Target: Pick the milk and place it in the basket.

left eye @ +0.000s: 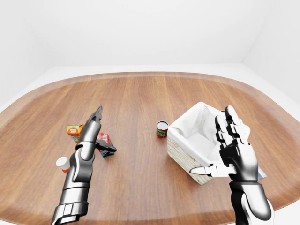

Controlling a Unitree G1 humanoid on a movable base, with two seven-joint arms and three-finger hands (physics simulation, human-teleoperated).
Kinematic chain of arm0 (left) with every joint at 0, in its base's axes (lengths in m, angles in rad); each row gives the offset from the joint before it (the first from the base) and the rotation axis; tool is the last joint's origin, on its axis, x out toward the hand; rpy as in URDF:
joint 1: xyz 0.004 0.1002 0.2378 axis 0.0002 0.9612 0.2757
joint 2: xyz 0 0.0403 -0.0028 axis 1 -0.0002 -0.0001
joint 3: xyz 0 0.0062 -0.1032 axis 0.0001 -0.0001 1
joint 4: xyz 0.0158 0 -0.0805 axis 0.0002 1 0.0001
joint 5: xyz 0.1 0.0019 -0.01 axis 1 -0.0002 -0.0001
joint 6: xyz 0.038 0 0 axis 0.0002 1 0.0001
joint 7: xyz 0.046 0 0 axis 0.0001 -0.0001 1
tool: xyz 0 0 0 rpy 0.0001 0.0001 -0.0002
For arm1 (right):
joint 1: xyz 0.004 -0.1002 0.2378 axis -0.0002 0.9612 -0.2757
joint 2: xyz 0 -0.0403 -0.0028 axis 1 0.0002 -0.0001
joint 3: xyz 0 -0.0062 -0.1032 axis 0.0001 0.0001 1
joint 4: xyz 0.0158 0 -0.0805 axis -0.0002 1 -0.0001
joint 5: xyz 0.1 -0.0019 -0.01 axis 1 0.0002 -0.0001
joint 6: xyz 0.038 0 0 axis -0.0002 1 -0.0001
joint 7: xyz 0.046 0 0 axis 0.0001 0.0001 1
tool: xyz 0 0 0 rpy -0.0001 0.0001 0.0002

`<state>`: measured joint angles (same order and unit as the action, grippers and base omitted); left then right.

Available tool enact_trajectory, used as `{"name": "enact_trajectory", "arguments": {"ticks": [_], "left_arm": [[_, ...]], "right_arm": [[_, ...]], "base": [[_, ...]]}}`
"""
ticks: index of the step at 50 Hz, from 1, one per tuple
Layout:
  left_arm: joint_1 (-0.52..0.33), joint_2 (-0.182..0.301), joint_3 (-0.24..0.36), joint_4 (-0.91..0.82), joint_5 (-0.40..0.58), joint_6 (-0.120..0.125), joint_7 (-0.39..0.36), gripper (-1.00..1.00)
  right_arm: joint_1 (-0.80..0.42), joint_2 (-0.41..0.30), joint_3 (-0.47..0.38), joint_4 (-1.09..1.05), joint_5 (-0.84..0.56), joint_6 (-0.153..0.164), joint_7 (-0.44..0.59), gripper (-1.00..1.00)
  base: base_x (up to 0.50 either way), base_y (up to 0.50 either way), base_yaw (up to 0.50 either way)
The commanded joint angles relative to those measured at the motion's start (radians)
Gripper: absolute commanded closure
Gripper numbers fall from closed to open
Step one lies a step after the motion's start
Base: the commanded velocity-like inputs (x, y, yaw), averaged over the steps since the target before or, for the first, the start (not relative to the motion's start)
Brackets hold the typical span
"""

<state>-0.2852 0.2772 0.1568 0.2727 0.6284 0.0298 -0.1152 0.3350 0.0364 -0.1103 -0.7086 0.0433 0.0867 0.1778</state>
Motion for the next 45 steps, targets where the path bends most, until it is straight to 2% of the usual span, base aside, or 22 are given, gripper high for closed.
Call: {"name": "enact_trajectory", "arguments": {"ticks": [1,3,5,10,14,17,19,23,25,26,29,32,35,38,42,45], "left_arm": [[-0.056,0.016,-0.014,0.186,-0.026,-0.044,0.056,-1.0],[-0.064,0.017,-0.017,0.233,-0.038,-0.065,0.077,-1.0],[-0.071,0.02,-0.021,0.258,-0.044,-0.076,0.088,-1.0],[-0.085,0.026,-0.03,0.292,-0.045,-0.086,0.097,-1.0],[-0.092,0.03,-0.027,0.302,-0.051,-0.082,0.1,-1.0],[-0.092,0.024,-0.012,0.303,-0.094,-0.073,0.117,-1.0],[-0.093,0.025,-0.011,0.326,-0.107,-0.081,0.135,-1.0],[-0.092,0.023,0.009,0.319,-0.166,-0.076,0.168,-1.0],[-0.08,0.016,0.026,0.28,-0.219,-0.055,0.169,-1.0],[-0.075,0.015,0.032,0.269,-0.239,-0.053,0.179,-1.0],[-0.074,0.016,0.052,0.294,-0.308,-0.083,0.222,-1.0],[-0.065,0.015,0.065,0.29,-0.379,-0.093,0.245,-1.0],[-0.045,0.008,0.067,0.262,-0.417,-0.092,0.277,-1.0],[-0.025,-0.005,0.063,0.221,-0.444,-0.077,0.28,-1.0],[-0.014,-0.019,0.058,0.195,-0.469,-0.07,0.282,-1.0],[-0.017,-0.022,0.055,0.198,-0.472,-0.073,0.293,-1.0]], "right_arm": [[0.0,0.003,-0.005,-0.004,0.005,0.001,-0.001,-1.0],[-0.002,0.002,-0.007,-0.004,0.005,0.001,-0.001,-1.0],[-0.003,0.002,-0.007,-0.007,0.005,0.001,-0.002,-1.0],[-0.001,0.002,-0.006,-0.01,0.005,0.001,-0.001,-1.0],[-0.001,0.003,-0.006,-0.01,0.005,0.001,-0.001,-1.0],[-0.001,0.003,-0.007,-0.005,0.005,0.001,0.0,-1.0],[-0.002,0.002,-0.007,-0.003,0.005,0.001,0.0,-1.0],[-0.004,0.002,-0.009,-0.003,0.005,0.001,0.001,-1.0],[-0.003,0.003,-0.009,-0.002,0.005,0.001,0.001,-1.0],[-0.001,0.003,-0.008,-0.006,0.004,0.001,0.001,-1.0],[-0.001,0.003,-0.01,-0.001,0.005,-0.001,0.002,-1.0],[-0.001,0.003,-0.01,-0.004,0.004,0.001,0.002,-1.0],[0.002,0.004,-0.006,-0.008,0.002,0.001,0.002,-1.0],[0.002,0.004,-0.002,-0.01,0.001,0.001,-0.001,-1.0],[-0.001,0.002,0.003,-0.003,-0.002,0.001,-0.005,-1.0],[0.002,0.001,0.002,-0.006,-0.001,0.001,-0.005,-1.0]], "base": [[0.0,0.0,0.0],[0.0,0.0,0.0],[0.0,0.0,0.0],[0.0,0.0,0.0],[0.0,0.0,0.0],[0.0,0.0,0.0],[0.0,0.0,0.0],[0.0,0.0,0.0],[0.0,0.0,0.0],[0.0,0.0,0.0],[0.0,0.0,0.0],[0.0,0.0,0.0],[0.0,0.0,0.0],[0.0,0.0,0.0],[0.0,0.0,0.0],[0.0,0.0,0.0]]}}
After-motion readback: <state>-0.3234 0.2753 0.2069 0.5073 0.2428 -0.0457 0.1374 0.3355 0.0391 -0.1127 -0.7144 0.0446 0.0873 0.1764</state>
